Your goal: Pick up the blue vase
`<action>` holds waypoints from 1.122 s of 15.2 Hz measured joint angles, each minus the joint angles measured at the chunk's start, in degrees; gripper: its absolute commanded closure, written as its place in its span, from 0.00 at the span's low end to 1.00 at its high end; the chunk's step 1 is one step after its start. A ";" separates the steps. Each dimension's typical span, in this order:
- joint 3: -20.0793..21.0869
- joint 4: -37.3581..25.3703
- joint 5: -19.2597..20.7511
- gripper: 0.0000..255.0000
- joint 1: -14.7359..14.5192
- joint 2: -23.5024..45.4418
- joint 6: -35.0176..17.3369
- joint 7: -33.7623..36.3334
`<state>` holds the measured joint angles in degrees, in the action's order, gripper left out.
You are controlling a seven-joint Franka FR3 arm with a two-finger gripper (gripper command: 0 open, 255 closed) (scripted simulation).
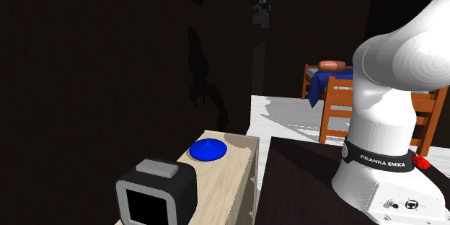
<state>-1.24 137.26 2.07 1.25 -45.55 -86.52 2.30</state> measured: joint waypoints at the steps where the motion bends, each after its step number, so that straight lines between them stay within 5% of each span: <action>1: 0.00 0.00 0.00 0.00 0.00 0.00 0.00 0.00; 8: -2.42 6.38 0.82 0.00 0.98 5.54 -12.55 -1.05; 17: -6.58 9.62 1.04 0.00 2.13 20.75 -32.15 -3.69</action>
<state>-7.82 146.87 3.11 3.38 -24.81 -118.67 -1.39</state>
